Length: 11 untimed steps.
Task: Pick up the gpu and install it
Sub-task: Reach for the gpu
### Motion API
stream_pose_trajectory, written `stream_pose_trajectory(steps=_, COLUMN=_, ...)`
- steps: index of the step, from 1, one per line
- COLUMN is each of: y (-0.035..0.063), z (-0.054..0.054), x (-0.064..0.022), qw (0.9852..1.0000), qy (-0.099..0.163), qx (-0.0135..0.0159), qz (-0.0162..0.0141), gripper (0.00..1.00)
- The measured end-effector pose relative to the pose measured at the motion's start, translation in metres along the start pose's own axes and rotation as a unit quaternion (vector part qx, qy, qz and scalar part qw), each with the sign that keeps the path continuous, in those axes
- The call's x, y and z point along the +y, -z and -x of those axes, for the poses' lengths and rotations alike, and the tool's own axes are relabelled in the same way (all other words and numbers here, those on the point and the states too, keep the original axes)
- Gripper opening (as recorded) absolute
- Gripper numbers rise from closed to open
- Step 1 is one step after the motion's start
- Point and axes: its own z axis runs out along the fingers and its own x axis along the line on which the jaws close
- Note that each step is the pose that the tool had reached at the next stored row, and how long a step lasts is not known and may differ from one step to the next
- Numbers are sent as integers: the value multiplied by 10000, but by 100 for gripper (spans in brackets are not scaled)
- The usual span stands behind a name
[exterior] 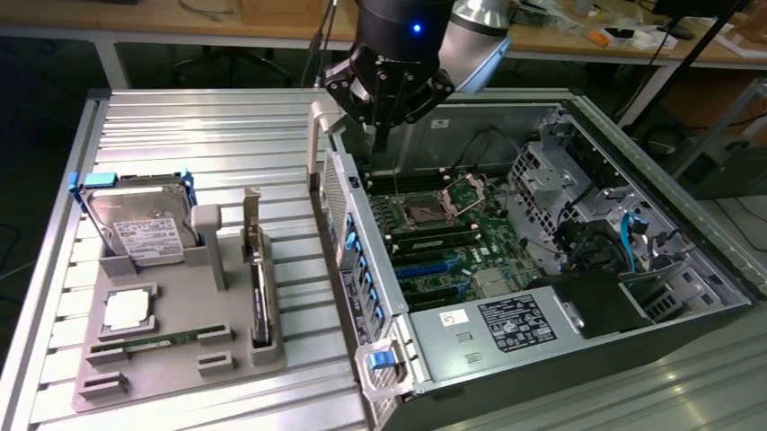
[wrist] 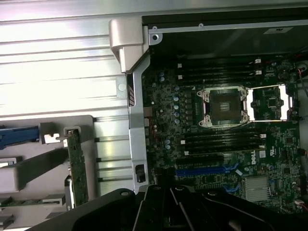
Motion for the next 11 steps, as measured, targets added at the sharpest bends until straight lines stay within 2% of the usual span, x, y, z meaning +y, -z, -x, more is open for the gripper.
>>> stream_pose_trajectory(steps=11, y=1, z=-28, x=-2, qw=10000, qy=0, qx=0, qz=0, gripper=11)
